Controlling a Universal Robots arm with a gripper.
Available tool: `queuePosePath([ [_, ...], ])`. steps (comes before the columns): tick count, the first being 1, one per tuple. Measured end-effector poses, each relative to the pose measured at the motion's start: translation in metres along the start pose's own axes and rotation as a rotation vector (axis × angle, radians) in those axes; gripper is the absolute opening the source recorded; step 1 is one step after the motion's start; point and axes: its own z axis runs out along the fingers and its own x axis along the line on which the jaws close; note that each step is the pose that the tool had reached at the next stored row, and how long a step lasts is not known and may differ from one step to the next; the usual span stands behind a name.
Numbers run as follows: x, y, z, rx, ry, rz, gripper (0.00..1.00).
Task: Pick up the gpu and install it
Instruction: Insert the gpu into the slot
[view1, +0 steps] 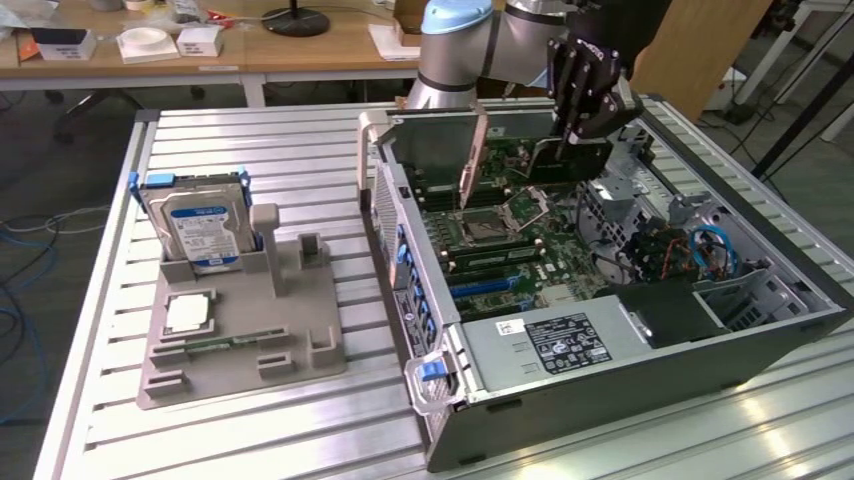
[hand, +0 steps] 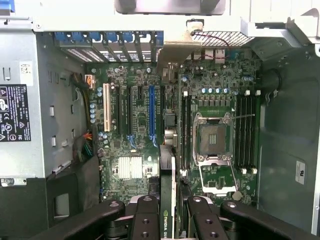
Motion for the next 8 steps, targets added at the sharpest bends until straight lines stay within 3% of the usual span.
queuePosePath([
  [8,0.0001,0.0002,0.0048,0.0001,0.0006,0.0,0.26],
])
